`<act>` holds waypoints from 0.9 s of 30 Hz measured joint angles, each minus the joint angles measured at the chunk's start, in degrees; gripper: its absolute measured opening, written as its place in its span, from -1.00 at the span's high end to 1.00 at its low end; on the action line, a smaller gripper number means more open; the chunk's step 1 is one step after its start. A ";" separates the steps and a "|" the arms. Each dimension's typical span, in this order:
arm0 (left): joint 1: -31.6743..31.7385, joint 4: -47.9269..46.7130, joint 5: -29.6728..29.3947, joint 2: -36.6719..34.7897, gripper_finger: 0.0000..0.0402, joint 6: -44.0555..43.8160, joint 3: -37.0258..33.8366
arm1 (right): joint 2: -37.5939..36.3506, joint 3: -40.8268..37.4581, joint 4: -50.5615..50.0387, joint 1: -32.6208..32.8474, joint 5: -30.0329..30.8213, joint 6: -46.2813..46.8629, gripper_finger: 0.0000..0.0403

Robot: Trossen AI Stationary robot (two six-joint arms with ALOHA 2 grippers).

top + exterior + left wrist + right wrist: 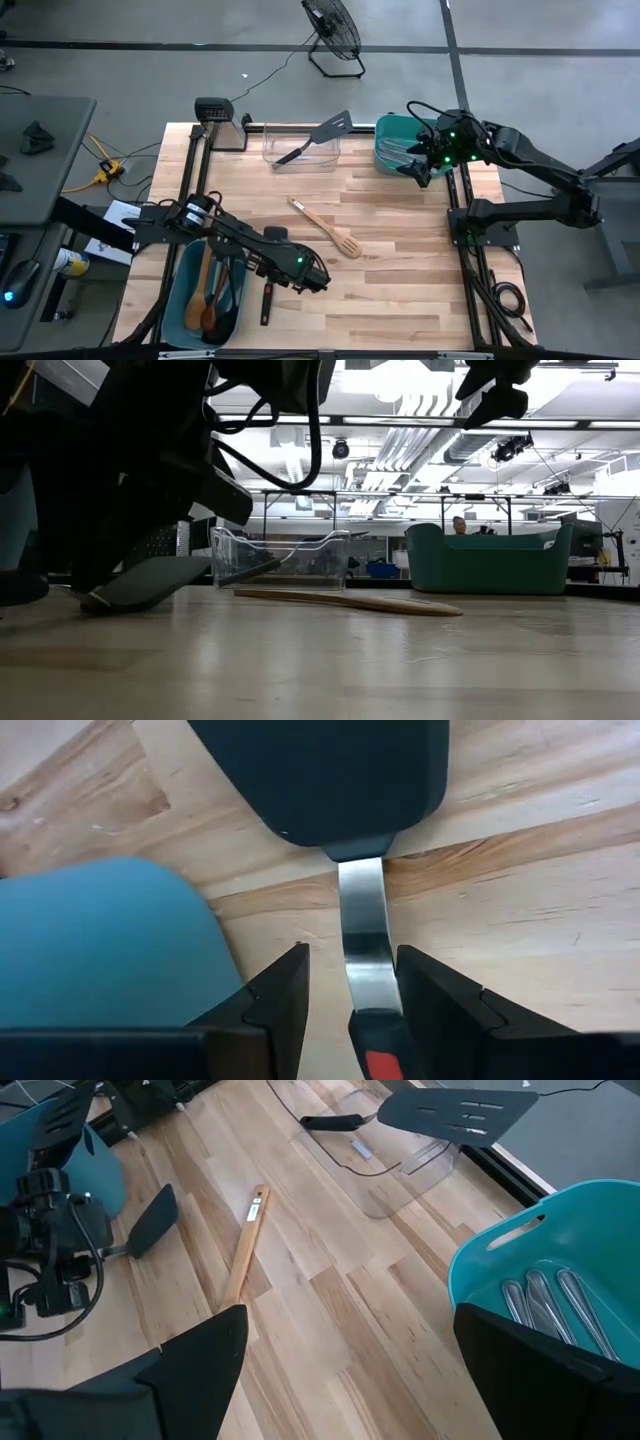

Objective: Pick & Place Kitchen Items
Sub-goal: Put the spatula into the transparent bin

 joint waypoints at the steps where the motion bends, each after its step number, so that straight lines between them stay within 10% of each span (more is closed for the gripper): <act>1: 0.00 0.19 0.00 0.00 0.26 -0.02 0.00 | 0.00 0.02 0.00 0.00 0.00 0.00 -0.73; 27: -0.74 2.70 -2.87 0.00 0.21 1.53 0.00 | 0.00 0.00 0.00 -0.02 0.00 -0.46 -0.73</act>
